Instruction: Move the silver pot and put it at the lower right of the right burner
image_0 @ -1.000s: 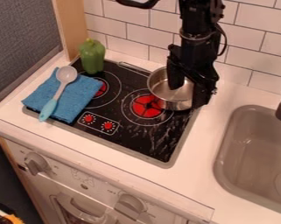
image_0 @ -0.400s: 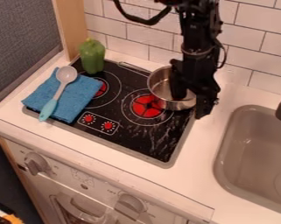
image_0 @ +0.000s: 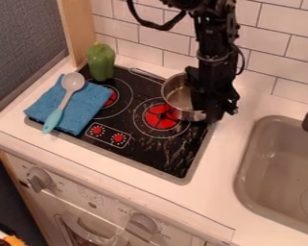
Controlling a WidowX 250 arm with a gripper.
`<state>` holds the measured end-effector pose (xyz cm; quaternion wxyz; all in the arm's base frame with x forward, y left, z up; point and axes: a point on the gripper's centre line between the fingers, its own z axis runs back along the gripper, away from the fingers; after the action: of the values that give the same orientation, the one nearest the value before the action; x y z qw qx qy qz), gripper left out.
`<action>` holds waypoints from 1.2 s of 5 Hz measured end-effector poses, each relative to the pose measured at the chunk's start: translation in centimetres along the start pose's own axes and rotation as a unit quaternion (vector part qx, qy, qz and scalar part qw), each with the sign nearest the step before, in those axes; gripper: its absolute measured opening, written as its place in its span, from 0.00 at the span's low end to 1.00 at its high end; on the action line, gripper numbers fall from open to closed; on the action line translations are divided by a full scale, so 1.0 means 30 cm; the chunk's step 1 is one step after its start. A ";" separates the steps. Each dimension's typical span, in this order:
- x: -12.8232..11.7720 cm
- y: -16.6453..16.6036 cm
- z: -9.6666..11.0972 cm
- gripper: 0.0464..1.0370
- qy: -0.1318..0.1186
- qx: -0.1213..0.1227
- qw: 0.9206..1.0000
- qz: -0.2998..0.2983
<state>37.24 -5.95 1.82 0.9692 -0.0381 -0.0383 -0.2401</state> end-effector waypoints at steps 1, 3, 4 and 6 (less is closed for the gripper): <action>0.002 0.003 0.000 0.11 -0.002 0.003 1.000 -0.008; -0.023 -0.032 0.111 0.04 -0.024 -0.003 0.999 -0.033; -0.073 -0.059 0.211 0.03 -0.050 -0.003 0.998 -0.044; -0.278 -0.095 0.171 0.03 -0.024 0.000 0.998 -0.062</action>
<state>28.26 -4.12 6.31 0.9512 -0.0414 -0.0642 -0.2989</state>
